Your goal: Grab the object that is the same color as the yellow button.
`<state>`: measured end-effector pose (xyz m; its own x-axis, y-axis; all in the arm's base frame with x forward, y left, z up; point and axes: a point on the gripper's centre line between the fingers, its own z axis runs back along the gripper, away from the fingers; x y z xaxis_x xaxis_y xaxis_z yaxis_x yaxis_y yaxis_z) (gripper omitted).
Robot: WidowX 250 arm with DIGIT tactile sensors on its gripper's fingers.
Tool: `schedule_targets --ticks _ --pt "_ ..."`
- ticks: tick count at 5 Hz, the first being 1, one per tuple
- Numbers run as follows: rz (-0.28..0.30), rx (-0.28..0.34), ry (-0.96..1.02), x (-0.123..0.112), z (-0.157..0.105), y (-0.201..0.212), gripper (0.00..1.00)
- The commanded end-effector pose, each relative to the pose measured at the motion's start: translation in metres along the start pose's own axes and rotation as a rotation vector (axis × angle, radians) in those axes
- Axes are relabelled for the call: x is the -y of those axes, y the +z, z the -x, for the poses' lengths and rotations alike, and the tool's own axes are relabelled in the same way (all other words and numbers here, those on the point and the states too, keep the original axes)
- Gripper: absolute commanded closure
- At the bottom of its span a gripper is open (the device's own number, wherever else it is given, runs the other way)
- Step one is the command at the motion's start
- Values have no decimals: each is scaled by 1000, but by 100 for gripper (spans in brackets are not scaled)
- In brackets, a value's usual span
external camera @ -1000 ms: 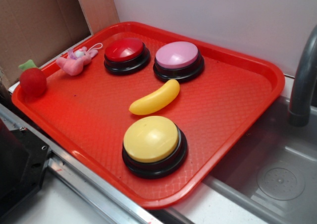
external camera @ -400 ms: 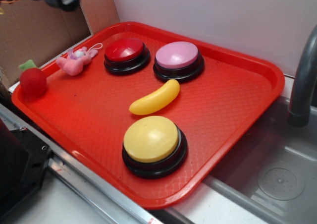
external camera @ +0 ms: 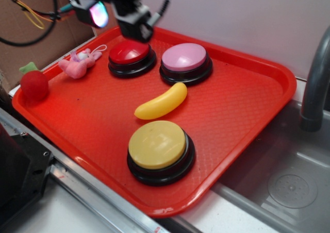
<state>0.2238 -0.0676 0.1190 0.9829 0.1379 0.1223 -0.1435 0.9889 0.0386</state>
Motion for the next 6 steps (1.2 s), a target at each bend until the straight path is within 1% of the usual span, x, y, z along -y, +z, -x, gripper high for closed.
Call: schedule_targets --ticks 1,2,3,4,5,6 --pt "34 28 134 10 -19 -49 0" --pt "15 -3 154 1 -34 -72 0" --pt "-13 -35 135 7 -41 -92 0" --pt "-29 -54 113 13 -43 -106 0" --pt "-34 -58 109 16 -37 -107 6" --pt "-12 -76 130 15 -34 -101 100"
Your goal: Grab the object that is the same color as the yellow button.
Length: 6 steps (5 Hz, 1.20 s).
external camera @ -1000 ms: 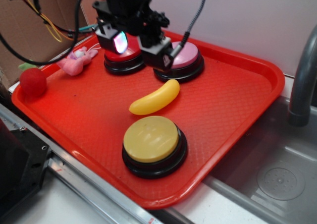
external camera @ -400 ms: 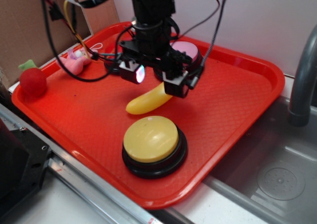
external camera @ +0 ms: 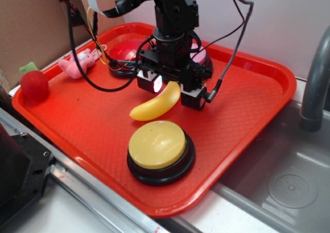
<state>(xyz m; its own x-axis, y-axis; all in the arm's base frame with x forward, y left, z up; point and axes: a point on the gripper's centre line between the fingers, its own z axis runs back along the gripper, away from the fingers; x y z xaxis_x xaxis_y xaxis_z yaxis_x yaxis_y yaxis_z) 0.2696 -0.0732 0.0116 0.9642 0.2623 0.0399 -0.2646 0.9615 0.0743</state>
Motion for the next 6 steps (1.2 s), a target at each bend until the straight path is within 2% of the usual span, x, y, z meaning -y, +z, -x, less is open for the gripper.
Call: schedule_targets --ticks 1,2,4,5,6 --pt "44 -42 42 -8 -3 19 100" --pt "63 -47 5 -22 -10 41 100" --pt "-30 48 -88 -67 -9 105 100" --pt "12 87 -77 -99 1 131 100" --pt "51 141 -66 -121 10 142 100"
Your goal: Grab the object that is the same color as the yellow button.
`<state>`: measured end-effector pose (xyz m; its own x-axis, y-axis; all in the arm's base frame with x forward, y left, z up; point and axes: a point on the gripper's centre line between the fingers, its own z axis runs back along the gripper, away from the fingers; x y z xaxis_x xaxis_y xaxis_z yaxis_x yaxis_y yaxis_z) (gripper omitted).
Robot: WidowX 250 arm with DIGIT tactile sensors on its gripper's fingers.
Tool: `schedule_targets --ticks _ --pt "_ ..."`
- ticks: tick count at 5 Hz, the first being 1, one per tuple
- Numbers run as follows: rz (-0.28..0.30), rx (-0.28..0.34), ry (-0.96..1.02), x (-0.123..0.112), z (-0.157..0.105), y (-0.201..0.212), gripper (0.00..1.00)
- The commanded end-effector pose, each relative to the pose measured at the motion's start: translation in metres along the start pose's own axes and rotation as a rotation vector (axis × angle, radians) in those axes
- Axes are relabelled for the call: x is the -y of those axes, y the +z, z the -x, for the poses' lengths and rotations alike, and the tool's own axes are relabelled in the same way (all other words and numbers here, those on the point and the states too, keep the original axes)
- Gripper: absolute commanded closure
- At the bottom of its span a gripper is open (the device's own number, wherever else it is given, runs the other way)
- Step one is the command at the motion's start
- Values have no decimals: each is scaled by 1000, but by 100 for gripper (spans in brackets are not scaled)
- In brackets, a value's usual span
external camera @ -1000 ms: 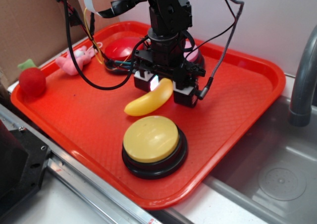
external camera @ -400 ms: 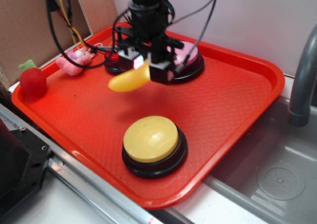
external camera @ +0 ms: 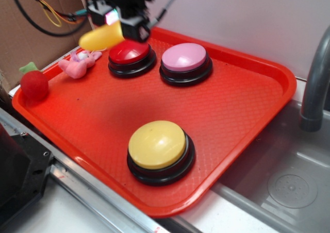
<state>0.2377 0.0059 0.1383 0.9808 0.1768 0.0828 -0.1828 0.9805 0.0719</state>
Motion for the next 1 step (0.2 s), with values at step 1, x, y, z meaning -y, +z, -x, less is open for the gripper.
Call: schedule_targets --ticks 1 --pt "80 108 7 -35 11 30 100"
